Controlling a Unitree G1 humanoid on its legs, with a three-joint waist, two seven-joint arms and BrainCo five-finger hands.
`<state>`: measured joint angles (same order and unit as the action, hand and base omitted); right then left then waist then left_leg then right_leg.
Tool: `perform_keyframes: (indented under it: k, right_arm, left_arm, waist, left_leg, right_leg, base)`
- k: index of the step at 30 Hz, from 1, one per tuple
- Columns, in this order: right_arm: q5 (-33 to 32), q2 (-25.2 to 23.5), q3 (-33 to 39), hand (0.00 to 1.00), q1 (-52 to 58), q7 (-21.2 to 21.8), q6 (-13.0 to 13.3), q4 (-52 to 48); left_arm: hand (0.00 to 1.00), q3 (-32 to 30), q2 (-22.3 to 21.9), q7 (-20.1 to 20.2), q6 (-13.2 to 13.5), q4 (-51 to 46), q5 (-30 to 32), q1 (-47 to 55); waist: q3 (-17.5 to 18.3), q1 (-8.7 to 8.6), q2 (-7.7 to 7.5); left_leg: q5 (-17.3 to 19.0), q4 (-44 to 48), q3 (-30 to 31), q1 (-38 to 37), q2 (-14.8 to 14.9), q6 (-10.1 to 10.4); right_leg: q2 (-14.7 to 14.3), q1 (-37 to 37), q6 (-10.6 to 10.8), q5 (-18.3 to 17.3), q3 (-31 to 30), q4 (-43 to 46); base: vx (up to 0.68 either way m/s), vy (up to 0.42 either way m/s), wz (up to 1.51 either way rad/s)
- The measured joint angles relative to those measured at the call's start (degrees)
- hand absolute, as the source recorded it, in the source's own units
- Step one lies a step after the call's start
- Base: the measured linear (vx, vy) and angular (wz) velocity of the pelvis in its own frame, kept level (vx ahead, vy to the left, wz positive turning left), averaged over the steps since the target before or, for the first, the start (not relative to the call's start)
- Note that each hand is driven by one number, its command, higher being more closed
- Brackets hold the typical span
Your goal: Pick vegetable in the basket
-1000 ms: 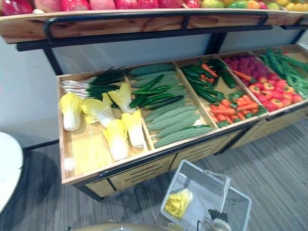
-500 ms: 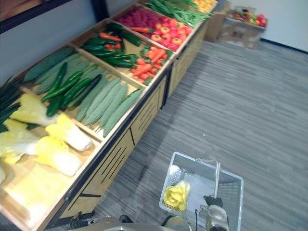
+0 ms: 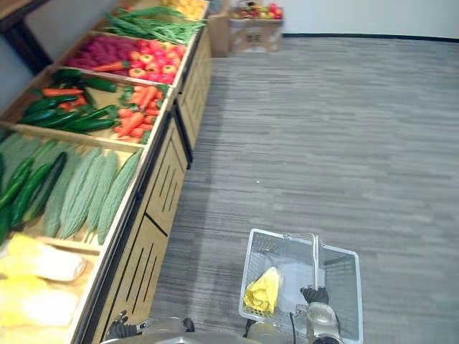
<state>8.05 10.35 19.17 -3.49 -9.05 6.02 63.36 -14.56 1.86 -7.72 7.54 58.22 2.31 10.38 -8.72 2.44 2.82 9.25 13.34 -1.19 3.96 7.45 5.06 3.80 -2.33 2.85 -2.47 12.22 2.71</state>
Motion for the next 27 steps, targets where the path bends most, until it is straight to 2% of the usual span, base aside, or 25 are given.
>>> perform_keyframes:
  k: [1, 2, 3, 4, 6, 10, 14, 23, 26, 27]
  right_arm:
    - [-0.17, 0.18, -0.14, 1.0, 0.09, 0.2, 0.04, 0.04]
    - [-0.26, -0.02, -0.52, 1.0, 0.03, 0.25, 0.21, 0.02]
    - [-0.86, -0.38, -0.95, 1.0, 0.53, 0.48, 0.63, 0.03]
    - [-1.42, -0.59, -1.04, 1.0, 0.88, 0.51, 0.61, 0.04]
    - [-1.43, -1.48, -1.05, 1.0, 0.82, 0.49, 0.62, -0.16]
    - [-1.28, -2.49, -1.21, 1.0, 1.66, 0.83, 1.03, -0.85]
    - [-1.32, -2.17, -0.92, 1.0, 2.48, 0.83, 1.04, -1.81]
    - [-1.44, -2.27, -0.89, 1.0, 2.56, 0.78, 0.92, -1.7]
    - [-1.88, -2.45, 0.39, 1.0, 2.55, 0.78, 0.58, -1.62]
    - [-1.91, -2.49, 0.56, 1.0, 2.55, 0.78, 0.49, -1.49]
  left_arm:
    - [0.0, -0.8, -0.26, -0.02, -0.06, 0.22, 0.0, 0.14]
    - [0.0, -1.1, -0.02, -0.04, -0.06, 0.19, 0.01, 0.05]
    - [0.0, -1.08, 0.25, -0.12, 0.09, 0.07, 0.02, -0.13]
    - [0.0, -0.4, 1.09, 1.61, 0.14, 0.05, 0.33, -0.16]
    - [0.0, 1.84, 2.64, 4.81, -0.33, 0.42, 1.18, -0.39]
    - [0.0, 1.8, 2.81, 5.41, -0.32, 1.15, 1.31, -0.66]
    - [0.0, 2.04, 2.64, 3.91, -0.29, 1.59, 3.37, -0.67]
    - [0.0, 4.14, 2.86, 1.21, -0.03, 1.57, 3.69, -0.54]
    - [0.0, 4.12, 2.82, 0.66, -0.08, 1.63, 3.68, -0.37]
    - [0.0, 4.07, 2.74, 0.4, -0.1, 1.63, 3.65, 0.06]
  waist:
    - [0.18, 0.64, 0.78]
    - [0.38, 0.6, 0.67]
    - [0.25, 0.54, -0.78]
    - [0.27, 0.75, -1.6]
    - [0.5, 0.14, -2.52]
    - [0.64, -0.04, -2.74]
    - [1.24, -0.11, -1.74]
    - [1.39, -0.1, -1.61]
    - [1.49, -0.08, -1.59]
    - [1.53, -0.05, -1.39]
  left_leg:
    - [1.65, -1.26, 2.36, -0.42, -0.34, 0.85]
    - [1.79, -2.0, 2.01, -0.47, -1.05, 0.61]
    - [1.69, -2.62, 1.06, -0.11, -2.67, -0.17]
    - [1.32, -3.21, 0.35, -0.34, -4.06, -1.01]
    - [0.85, -4.11, 0.49, -1.22, -5.54, -1.75]
    - [0.73, -5.5, 1.32, -3.84, -5.83, -1.9]
    - [-0.11, -7.33, 1.53, -5.39, -5.7, -2.08]
    - [-0.15, -7.96, -0.46, -6.59, -4.89, -2.2]
    - [1.64, -5.52, -0.96, -4.84, -4.06, -1.64]
    - [3.28, -3.0, -0.94, -3.81, -3.14, -1.4]
  right_leg:
    - [-0.26, -0.63, 1.35, 0.9, -2.06, -0.81]
    - [0.2, -0.57, 2.12, 1.71, -2.51, -1.83]
    - [1.63, -0.55, 2.96, 3.36, -2.96, -3.92]
    - [2.98, -0.54, 3.83, 4.11, -3.22, -4.79]
    - [4.31, -0.13, 4.42, 4.5, -3.12, -4.82]
    - [4.36, 2.42, 4.36, 4.4, -2.06, -5.37]
    - [4.16, 2.53, 3.85, 3.52, -1.72, -3.87]
    - [4.03, 1.29, 3.55, 2.1, -3.04, -0.35]
    - [3.34, 0.29, 2.56, 1.4, -2.94, 0.4]
    - [2.52, 0.33, 2.35, 0.64, -2.87, 0.61]
  base:
    - [-0.01, 0.285, -0.87]
    - [0.0, 0.244, -0.53]
    - [0.0, 0.262, -0.19]
    - [-0.01, 0.252, -0.1]
    - [0.04, 0.184, 0.04]
    - [0.07, 0.039, 0.09]
    - [0.03, -0.006, 0.05]
    - [-0.06, -0.022, -0.09]
    - [-0.05, -0.03, -0.04]
    - [-0.01, -0.057, -0.09]
